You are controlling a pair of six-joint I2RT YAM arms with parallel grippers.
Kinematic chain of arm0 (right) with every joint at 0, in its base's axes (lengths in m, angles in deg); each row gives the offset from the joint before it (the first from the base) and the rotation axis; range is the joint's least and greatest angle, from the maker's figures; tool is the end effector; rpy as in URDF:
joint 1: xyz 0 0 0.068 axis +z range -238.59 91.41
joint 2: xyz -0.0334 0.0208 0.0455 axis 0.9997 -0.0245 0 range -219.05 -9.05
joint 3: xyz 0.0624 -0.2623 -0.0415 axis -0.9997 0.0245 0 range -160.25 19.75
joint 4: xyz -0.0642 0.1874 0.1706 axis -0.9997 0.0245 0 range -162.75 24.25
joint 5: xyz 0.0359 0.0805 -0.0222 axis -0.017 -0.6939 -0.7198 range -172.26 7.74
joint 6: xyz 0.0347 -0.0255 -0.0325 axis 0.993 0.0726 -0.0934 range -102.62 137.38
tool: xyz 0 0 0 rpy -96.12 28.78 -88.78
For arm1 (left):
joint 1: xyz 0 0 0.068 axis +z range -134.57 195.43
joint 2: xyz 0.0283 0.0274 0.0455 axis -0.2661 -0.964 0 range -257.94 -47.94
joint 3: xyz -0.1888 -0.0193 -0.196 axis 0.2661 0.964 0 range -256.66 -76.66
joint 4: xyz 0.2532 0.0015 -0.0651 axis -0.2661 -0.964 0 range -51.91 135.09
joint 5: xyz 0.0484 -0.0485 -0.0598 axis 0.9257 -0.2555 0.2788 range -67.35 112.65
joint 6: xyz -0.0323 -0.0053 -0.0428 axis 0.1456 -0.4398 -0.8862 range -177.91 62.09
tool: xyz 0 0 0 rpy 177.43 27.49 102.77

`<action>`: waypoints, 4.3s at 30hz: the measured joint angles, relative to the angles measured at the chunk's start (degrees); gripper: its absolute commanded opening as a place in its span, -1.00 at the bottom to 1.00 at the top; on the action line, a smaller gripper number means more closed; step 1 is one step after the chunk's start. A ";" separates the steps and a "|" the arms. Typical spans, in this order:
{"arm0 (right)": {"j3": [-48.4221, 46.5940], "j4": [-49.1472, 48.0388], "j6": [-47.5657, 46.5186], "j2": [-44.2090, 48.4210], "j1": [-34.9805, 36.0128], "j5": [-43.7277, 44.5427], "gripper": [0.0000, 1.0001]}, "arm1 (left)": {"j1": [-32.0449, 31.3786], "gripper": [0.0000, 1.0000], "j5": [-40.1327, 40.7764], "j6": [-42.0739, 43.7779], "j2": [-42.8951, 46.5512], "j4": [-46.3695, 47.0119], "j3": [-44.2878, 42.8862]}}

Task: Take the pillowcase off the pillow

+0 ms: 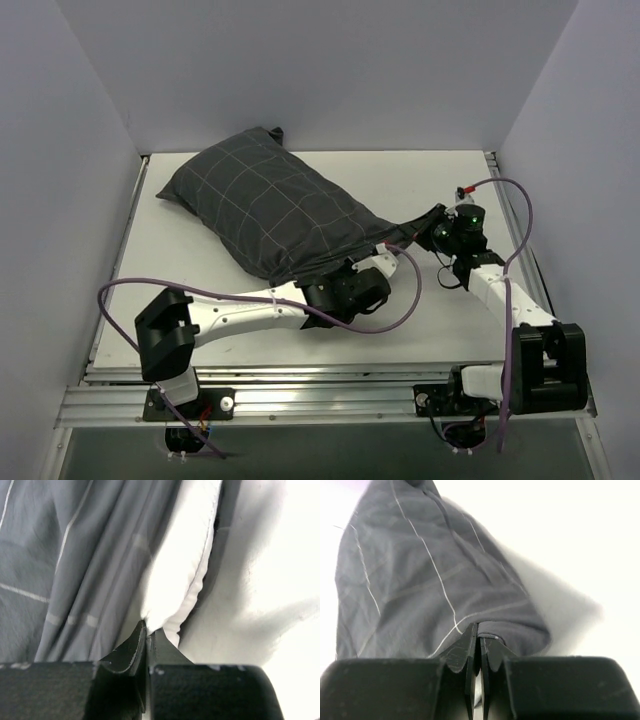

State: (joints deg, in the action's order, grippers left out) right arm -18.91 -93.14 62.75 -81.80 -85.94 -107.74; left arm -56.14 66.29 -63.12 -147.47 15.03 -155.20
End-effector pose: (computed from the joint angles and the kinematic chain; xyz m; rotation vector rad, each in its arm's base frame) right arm 0.2803 0.0283 0.2528 0.3720 1.8643 0.9847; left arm 0.1424 -0.3496 0.2646 0.9237 1.9698 0.2028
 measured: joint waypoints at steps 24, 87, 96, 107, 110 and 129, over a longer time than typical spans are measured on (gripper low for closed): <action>12.63 -14.10 0.13 0.28 8.59 3.69 -1.00 | 3.93 -0.95 -6.29 -12.46 15.76 0.72 8.96; 7.08 12.31 3.08 18.56 15.78 9.16 0.71 | 14.67 -0.95 -37.07 -20.06 12.15 24.35 12.81; 8.63 0.59 8.02 15.89 15.82 6.23 0.86 | 14.67 -0.95 -37.07 -20.11 12.17 24.35 12.81; 11.08 -12.13 11.82 5.31 17.53 4.02 0.93 | 14.69 -0.95 -37.68 -20.00 12.79 24.68 12.90; 11.19 -16.20 12.46 2.97 18.05 3.52 0.93 | 14.82 -0.95 -38.47 -19.78 12.87 25.97 13.60; 1.11 -14.64 10.58 -4.66 23.74 2.60 -1.00 | 13.75 0.72 -37.53 -17.20 31.32 24.28 19.74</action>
State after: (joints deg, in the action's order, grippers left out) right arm -17.79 -107.78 73.33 -86.46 -62.20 -105.14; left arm -42.39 28.76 -80.32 -116.14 39.31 -135.46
